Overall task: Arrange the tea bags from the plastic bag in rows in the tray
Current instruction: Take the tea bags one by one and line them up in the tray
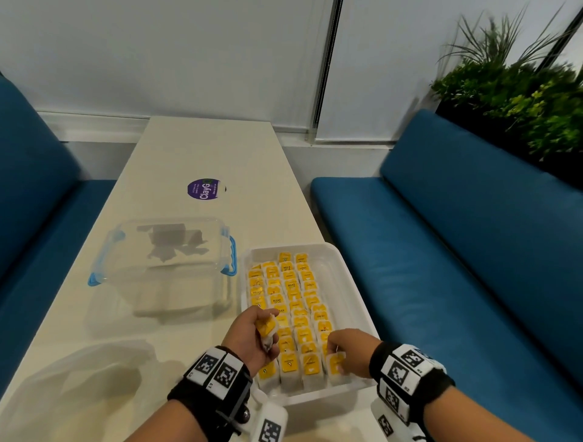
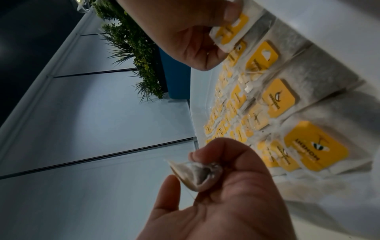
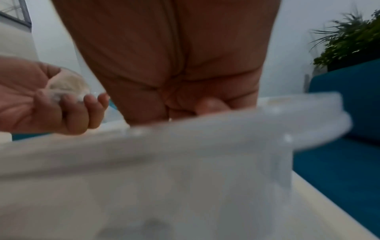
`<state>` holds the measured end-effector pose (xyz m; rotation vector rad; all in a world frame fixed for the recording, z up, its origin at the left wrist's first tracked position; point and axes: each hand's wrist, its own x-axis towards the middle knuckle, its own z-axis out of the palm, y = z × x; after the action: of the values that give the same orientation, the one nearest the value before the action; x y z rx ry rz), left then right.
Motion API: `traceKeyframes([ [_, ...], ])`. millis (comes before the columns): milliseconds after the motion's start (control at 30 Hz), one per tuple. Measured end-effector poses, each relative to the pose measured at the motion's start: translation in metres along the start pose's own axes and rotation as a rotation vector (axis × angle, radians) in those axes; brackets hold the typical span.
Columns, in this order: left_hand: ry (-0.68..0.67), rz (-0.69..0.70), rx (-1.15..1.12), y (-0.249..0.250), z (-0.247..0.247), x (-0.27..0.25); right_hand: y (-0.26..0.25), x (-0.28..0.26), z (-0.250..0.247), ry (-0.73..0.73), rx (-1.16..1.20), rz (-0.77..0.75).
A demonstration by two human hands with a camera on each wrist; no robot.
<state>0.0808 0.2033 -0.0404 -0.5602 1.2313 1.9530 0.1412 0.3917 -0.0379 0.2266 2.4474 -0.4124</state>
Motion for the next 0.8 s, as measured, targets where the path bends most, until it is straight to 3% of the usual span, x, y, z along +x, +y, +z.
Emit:
traceKeyframes([
  [267, 0.015, 0.015, 0.025, -0.001, -0.002, -0.003, 0.000, 0.013, 0.012, 0.040, 0.013, 0.089],
  [433, 0.030, 0.002, 0.004, -0.004, -0.003, -0.001, 0.002, 0.019, 0.012, 0.144, 0.095, 0.093],
  [600, 0.012, -0.011, 0.037, -0.002, -0.001, -0.004, 0.002, 0.015, 0.004, 0.159, 0.138, 0.089],
  [700, -0.031, -0.014, 0.052, 0.000, 0.001, -0.007, -0.001, 0.006, -0.016, 0.308, 0.184, 0.044],
  [800, -0.098, -0.019, 0.082, 0.001, 0.004, -0.010, -0.013, -0.009, -0.041, 0.387, 0.292, -0.107],
])
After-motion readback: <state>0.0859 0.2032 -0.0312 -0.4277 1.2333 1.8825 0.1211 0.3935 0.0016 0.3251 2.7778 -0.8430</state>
